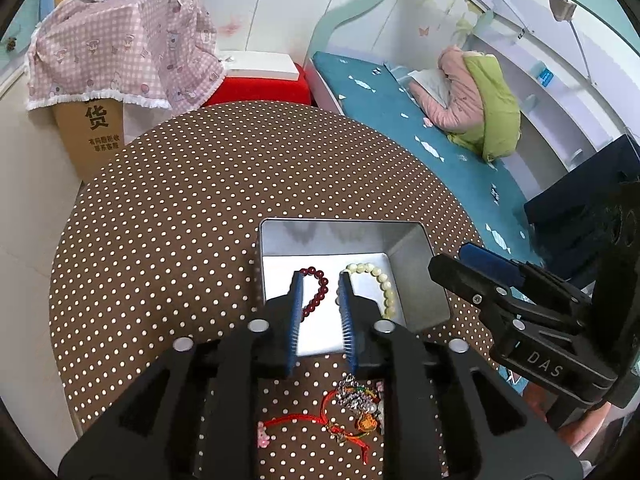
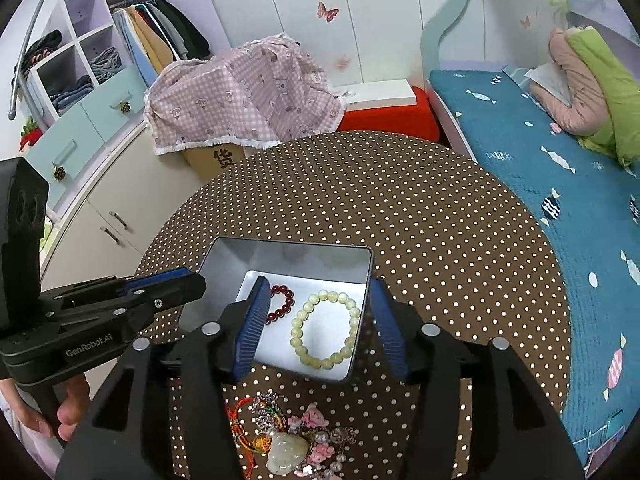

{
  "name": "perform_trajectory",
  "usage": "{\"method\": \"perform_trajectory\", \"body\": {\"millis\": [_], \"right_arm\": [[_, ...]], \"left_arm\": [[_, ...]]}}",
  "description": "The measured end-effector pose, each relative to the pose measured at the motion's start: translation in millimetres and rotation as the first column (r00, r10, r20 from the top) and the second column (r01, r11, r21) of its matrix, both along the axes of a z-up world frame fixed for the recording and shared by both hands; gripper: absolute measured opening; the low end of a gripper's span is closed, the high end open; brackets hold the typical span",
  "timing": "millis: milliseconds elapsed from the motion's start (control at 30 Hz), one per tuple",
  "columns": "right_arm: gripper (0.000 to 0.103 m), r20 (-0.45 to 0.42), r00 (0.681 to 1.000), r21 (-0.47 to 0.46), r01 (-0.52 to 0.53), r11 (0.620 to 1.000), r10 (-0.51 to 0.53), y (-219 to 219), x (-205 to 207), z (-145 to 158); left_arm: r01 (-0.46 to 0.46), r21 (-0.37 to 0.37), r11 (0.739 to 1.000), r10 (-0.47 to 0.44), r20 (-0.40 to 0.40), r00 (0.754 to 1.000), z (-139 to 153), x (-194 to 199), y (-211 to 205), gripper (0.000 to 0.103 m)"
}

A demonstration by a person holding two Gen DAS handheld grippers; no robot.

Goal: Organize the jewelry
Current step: 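Carry the cream bracelet in the right tool while the left tool carries the red bracelet into the tin, then open both tools to drop the bracelets in the tin and withdraw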

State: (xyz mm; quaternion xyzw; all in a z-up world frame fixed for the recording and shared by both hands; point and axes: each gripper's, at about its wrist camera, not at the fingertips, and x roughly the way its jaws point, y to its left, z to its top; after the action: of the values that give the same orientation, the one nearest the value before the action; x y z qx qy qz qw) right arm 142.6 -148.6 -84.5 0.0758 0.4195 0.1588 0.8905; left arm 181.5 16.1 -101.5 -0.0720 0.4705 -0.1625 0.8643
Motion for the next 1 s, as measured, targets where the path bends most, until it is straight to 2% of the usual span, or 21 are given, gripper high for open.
{"method": "perform_trajectory", "body": {"millis": [300, 367, 567, 700, 867, 1000], "right_arm": [[0.066, 0.026, 1.000, -0.017, -0.017, 1.000, 0.018, 3, -21, 5], [0.069, 0.028, 0.999, -0.021, -0.023, 1.000, 0.023, 4, -26, 4], [0.079, 0.018, 0.999, -0.048, -0.029, 0.998, 0.030, 9, -41, -2], [0.086, 0.002, 0.999, -0.062, -0.040, 0.997, 0.040, 11, -52, -11], [0.091, -0.026, 0.998, -0.084, -0.059, 0.995, 0.057, 17, -61, -24], [0.091, -0.059, 0.996, -0.105, -0.068, 0.992, 0.062, 20, -66, -37]], "left_arm": [[-0.030, 0.021, 0.999, 0.029, 0.044, 0.999, 13, -31, 11, 0.056], [-0.040, 0.027, 0.999, 0.039, 0.044, 0.998, 12, -37, 15, 0.060], [-0.072, 0.057, 0.996, 0.070, 0.023, 0.997, 0, -58, 27, 0.072], [-0.102, 0.112, 0.988, 0.103, 0.004, 0.995, -15, -71, 32, 0.089], [-0.096, 0.167, 0.981, 0.103, -0.031, 0.994, -34, -83, 32, 0.090], [-0.093, 0.157, 0.983, 0.101, -0.048, 0.994, -47, -89, 31, 0.090]]}}
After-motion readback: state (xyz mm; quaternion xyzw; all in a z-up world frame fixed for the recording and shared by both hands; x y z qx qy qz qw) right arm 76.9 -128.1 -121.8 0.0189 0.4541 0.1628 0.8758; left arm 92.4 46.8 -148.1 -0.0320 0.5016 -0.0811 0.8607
